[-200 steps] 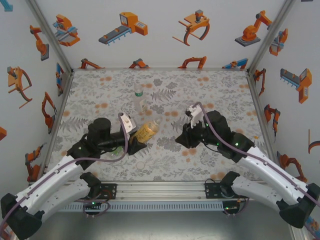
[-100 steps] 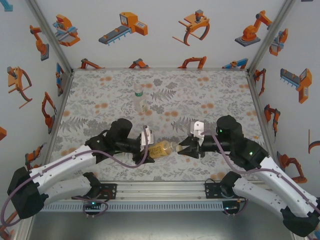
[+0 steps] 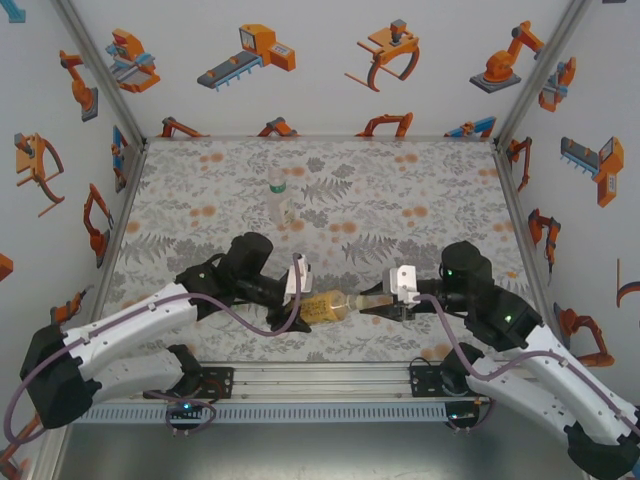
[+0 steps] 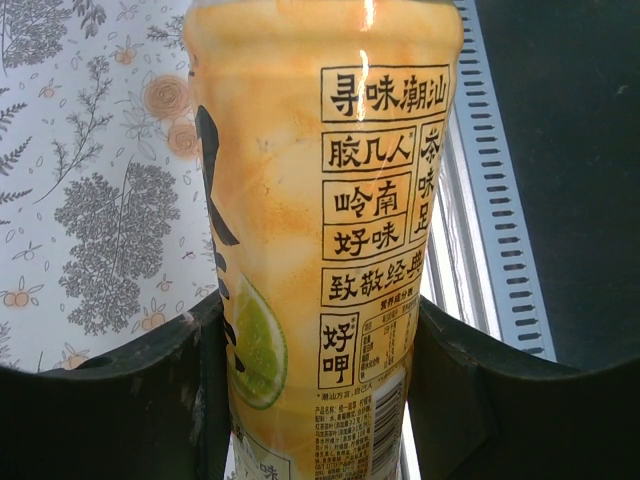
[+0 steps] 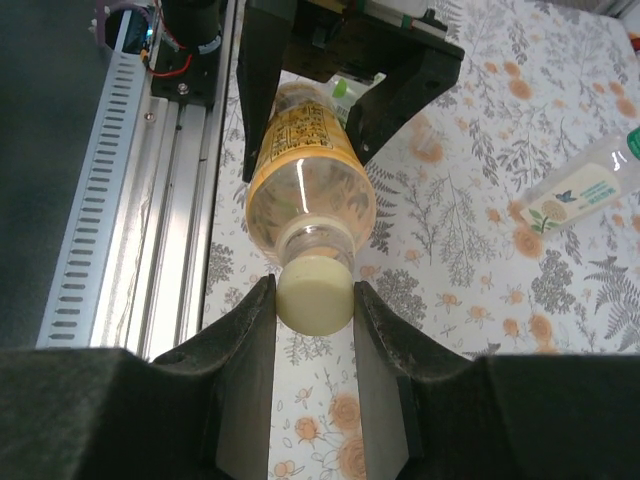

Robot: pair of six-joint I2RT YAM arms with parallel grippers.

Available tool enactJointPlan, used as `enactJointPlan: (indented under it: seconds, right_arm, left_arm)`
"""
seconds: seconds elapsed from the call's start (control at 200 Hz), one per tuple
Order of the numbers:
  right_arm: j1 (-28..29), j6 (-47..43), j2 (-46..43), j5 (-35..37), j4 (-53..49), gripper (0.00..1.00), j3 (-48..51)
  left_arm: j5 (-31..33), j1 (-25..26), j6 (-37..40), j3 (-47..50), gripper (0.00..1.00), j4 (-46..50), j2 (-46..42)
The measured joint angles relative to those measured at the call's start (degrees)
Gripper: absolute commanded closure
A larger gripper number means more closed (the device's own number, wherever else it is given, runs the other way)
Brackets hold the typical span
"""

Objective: Screw on the bottle caps

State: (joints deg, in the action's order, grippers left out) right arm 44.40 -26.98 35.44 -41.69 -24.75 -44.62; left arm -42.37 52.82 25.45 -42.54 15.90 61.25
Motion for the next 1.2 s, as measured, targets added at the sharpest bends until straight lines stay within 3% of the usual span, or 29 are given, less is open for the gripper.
enactJointPlan:
  seconds: [0.36,1.202]
  right_arm:
    - [0.0,-1.03,1.7,-5.29,1.05,1.0,0.0]
    - [1.03,-8.24,1.9,-10.08,-1.4,1.0,0.0]
  left_arm:
    - [-1.42,0.79,-0.04,-0.76,1.0,2.19,0.44]
    - [-8.09,0.83,-0.57,-2.12,1.0,6.27,2.8]
